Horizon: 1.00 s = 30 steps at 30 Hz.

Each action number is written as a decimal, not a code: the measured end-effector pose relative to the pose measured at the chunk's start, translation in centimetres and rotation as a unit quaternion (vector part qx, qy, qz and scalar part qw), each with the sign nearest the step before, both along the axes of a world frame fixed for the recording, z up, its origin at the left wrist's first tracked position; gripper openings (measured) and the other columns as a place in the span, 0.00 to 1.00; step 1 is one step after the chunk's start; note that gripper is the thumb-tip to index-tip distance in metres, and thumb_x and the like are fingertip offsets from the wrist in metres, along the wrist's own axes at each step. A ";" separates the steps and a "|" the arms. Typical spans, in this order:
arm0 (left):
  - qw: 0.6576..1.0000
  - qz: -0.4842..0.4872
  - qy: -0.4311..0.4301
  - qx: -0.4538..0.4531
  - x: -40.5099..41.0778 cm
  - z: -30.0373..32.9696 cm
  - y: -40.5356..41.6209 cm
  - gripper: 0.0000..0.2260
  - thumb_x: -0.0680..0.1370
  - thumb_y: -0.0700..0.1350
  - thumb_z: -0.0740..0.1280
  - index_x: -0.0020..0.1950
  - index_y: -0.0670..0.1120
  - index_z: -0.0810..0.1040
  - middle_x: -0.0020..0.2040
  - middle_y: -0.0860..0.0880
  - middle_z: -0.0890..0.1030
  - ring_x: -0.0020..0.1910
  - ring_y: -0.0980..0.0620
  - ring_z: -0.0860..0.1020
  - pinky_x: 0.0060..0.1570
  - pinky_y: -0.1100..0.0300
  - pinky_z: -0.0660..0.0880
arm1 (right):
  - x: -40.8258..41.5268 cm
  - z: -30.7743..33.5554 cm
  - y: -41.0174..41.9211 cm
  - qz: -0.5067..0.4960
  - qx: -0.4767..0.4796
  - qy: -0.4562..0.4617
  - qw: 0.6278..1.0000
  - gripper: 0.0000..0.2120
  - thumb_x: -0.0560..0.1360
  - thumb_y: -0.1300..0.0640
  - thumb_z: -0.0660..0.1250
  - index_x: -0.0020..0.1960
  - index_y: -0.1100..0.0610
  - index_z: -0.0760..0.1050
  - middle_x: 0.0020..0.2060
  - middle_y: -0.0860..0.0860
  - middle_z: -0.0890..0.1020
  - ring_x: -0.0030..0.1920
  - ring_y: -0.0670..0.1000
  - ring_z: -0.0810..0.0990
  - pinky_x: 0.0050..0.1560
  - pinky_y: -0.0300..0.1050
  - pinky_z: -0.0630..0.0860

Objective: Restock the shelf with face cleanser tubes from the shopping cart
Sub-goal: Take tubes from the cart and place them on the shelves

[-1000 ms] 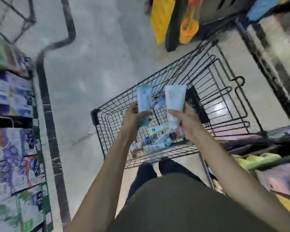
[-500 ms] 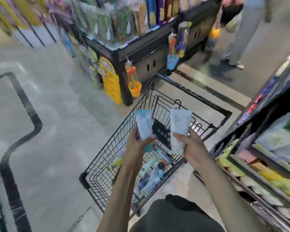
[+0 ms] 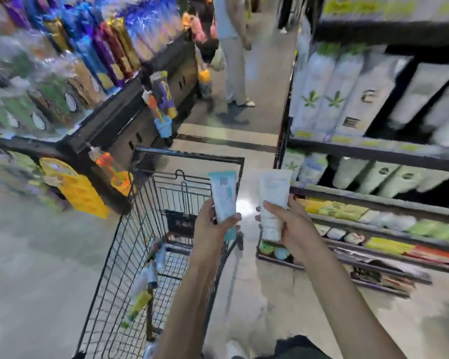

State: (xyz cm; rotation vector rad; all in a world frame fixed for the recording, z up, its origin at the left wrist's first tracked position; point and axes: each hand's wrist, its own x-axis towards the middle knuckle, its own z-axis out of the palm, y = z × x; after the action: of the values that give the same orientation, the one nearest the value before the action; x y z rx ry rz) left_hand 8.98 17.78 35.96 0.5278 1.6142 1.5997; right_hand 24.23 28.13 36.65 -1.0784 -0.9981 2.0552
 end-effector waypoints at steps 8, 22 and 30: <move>0.996 -0.084 0.027 0.025 10.4 1.9 5.0 0.22 0.72 0.37 0.78 0.62 0.53 0.78 0.54 0.49 0.85 0.53 0.45 0.85 0.52 0.45 0.83 | 12.1 1.7 1.3 -0.092 0.036 0.007 0.995 0.20 0.76 0.62 0.74 0.66 0.55 0.78 0.54 0.56 0.87 0.49 0.56 0.86 0.49 0.54 0.80; 0.980 -0.187 0.034 0.068 32.6 3.9 10.4 0.22 0.73 0.38 0.77 0.64 0.52 0.77 0.58 0.51 0.84 0.55 0.50 0.83 0.52 0.51 0.82 | 34.3 2.5 2.8 -0.179 0.068 0.000 0.982 0.21 0.76 0.62 0.74 0.68 0.53 0.77 0.56 0.56 0.86 0.58 0.63 0.84 0.58 0.62 0.80; 0.970 -0.225 0.025 0.086 42.7 5.0 13.1 0.21 0.75 0.36 0.76 0.62 0.54 0.77 0.53 0.56 0.85 0.52 0.55 0.84 0.45 0.62 0.80 | 43.7 2.7 4.1 -0.218 0.086 -0.008 0.972 0.22 0.75 0.59 0.75 0.68 0.53 0.77 0.57 0.55 0.86 0.55 0.57 0.85 0.48 0.52 0.80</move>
State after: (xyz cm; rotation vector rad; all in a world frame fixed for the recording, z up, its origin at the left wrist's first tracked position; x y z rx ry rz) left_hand 51.70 30.92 40.99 0.9583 1.2790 1.3905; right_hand 67.98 32.25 39.30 -1.1087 -0.8393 1.5804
